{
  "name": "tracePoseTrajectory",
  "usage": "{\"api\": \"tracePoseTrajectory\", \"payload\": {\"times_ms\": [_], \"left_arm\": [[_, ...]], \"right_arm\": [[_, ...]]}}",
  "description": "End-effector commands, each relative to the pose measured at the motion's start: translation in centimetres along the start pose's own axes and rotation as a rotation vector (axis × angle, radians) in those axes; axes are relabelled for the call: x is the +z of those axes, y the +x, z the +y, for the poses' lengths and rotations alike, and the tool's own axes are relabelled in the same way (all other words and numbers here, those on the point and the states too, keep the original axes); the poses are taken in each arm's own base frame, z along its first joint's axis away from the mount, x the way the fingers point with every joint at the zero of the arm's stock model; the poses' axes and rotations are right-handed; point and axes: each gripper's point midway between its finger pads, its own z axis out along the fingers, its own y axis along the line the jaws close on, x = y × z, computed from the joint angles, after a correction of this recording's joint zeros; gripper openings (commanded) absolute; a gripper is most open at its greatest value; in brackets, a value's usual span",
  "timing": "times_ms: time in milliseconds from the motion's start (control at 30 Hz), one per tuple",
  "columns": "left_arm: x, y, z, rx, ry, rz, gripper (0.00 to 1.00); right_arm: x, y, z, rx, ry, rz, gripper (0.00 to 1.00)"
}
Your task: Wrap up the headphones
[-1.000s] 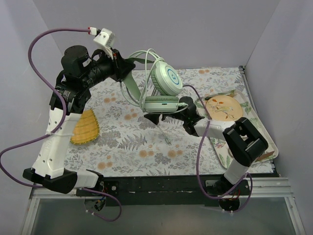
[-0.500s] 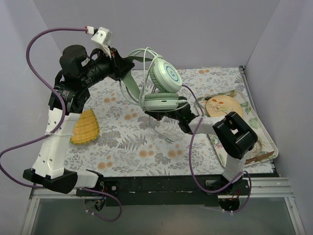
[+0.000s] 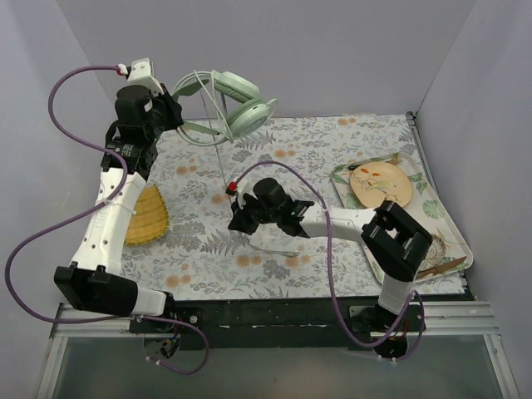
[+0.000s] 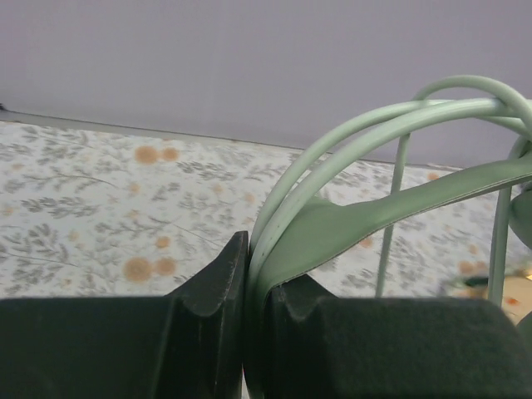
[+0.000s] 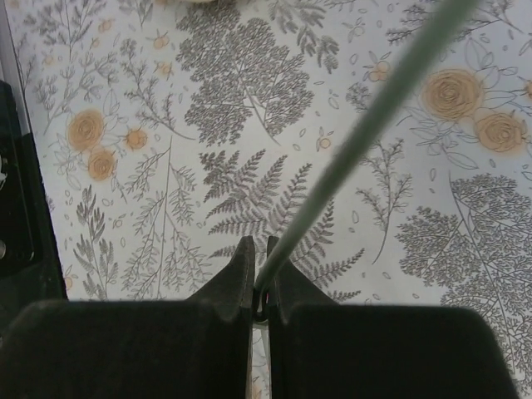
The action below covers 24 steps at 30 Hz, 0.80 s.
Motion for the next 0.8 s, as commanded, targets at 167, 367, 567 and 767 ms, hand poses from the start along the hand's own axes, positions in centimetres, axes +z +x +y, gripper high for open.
{"api": "tracePoseTrajectory", "payload": {"times_ms": [167,367,567,767], "left_arm": [[1.7,-4.3,6.5,0.206,-0.244,-0.295,0.0],[1.0,-4.9,5.1,0.137,-0.147,-0.264,0.0],[-1.0,-4.8,1.6,0.13,0.035,-0.212,0.0],[-2.3,-3.6,-0.2,0.147,0.145,-0.149,0.0]], "right_arm": [[-5.2,4.0,1.7,-0.071,0.134,0.246,0.01],[-7.5,5.9,-2.4,-0.015,0.287,0.24,0.01],[-11.7,6.0,-8.9,0.177,0.421,0.09,0.01],[-16.5,4.0,-13.5,0.223,0.57,-0.053,0.01]]}}
